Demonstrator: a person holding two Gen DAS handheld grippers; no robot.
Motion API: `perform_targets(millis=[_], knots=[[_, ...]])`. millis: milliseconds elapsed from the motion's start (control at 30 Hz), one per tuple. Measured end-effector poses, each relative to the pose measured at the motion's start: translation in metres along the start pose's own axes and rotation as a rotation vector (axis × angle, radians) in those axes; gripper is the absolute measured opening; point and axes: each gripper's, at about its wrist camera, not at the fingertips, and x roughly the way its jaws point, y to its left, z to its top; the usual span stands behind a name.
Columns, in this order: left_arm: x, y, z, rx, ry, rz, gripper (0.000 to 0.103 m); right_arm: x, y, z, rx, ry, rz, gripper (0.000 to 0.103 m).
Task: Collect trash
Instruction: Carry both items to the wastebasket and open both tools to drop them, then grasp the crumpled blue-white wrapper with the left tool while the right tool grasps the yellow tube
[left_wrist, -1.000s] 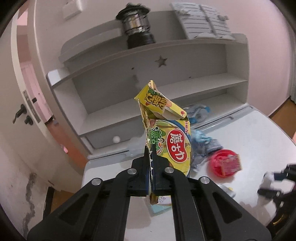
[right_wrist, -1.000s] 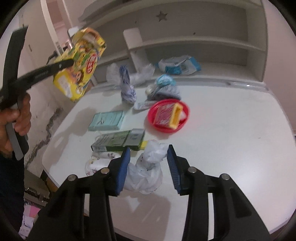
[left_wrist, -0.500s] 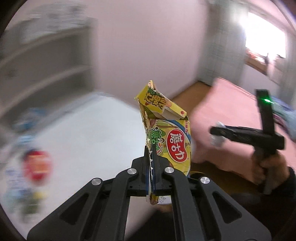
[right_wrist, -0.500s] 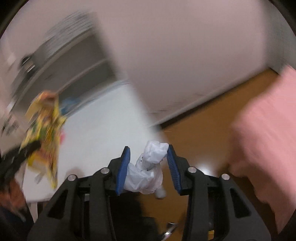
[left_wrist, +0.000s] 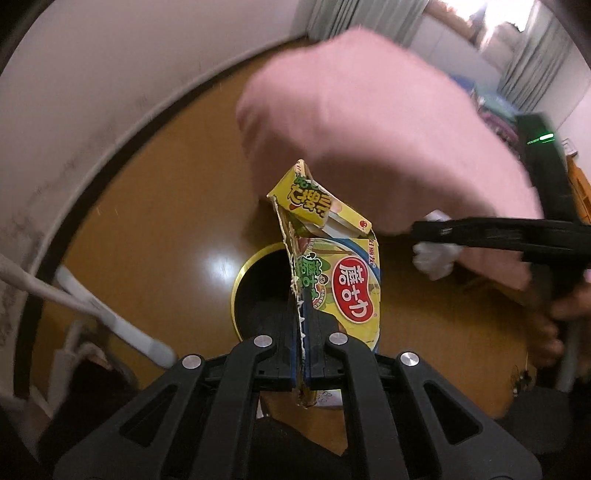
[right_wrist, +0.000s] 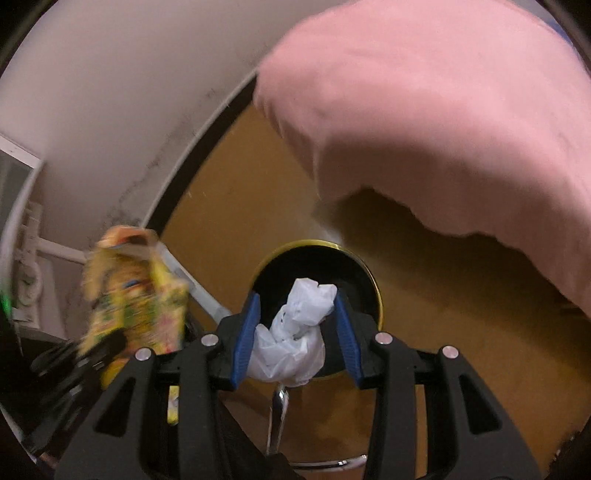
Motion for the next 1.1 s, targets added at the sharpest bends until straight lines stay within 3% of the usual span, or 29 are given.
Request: perform_targets(millis=[167, 200, 233, 300, 333, 533, 600, 667, 700, 800, 900, 1033, 1100], knots=[[0.053, 0.011, 0.017, -0.021, 0.084, -0.047, 0.003, 0.016, -0.007, 0.006, -0.004, 0.036, 0.006, 0.041], [0.050, 0.010, 0.008, -0.023, 0.084, -0.059, 0.006, 0.019, -0.004, 0.009, -0.008, 0.043, 0.008, 0.041], [0.048, 0.004, 0.006, -0.023, 0.079, -0.064, 0.012, 0.023, -0.004, 0.012, -0.011, 0.050, 0.009, 0.041], [0.045, 0.003, 0.004, -0.018, 0.062, -0.061, 0.049, 0.033, -0.003, 0.014, -0.025, 0.068, 0.007, 0.042], [0.044, 0.001, 0.002, -0.017, 0.047, -0.057, 0.055, 0.034, -0.004, 0.012, -0.031, 0.076, 0.004, 0.042], [0.027, -0.007, -0.010, 0.025, 0.006, -0.015, 0.066, 0.053, 0.007, 0.009, -0.080, 0.133, 0.004, 0.043], [0.008, -0.014, -0.008, 0.034, -0.020, -0.002, 0.075, 0.051, 0.012, 0.009, -0.088, 0.130, 0.008, 0.048], [-0.008, -0.013, -0.011, 0.039, -0.044, 0.009, 0.080, 0.043, 0.020, 0.010, -0.109, 0.107, 0.010, 0.075], [-0.019, -0.014, -0.012, 0.043, -0.059, 0.015, 0.081, 0.036, 0.025, 0.011, -0.128, 0.085, 0.005, 0.078], [-0.058, -0.018, -0.012, 0.064, -0.112, 0.039, 0.084, 0.018, 0.041, 0.014, -0.189, 0.029, -0.042, 0.078], [-0.110, -0.018, -0.017, 0.064, -0.177, 0.080, 0.088, -0.020, 0.077, 0.015, -0.319, -0.100, -0.143, 0.078], [-0.190, 0.007, -0.036, 0.000, -0.246, 0.129, 0.090, -0.070, 0.137, 0.013, -0.427, -0.222, -0.077, 0.083], [-0.235, 0.033, -0.052, -0.045, -0.294, 0.214, 0.091, -0.092, 0.189, 0.004, -0.519, -0.267, 0.005, 0.086]])
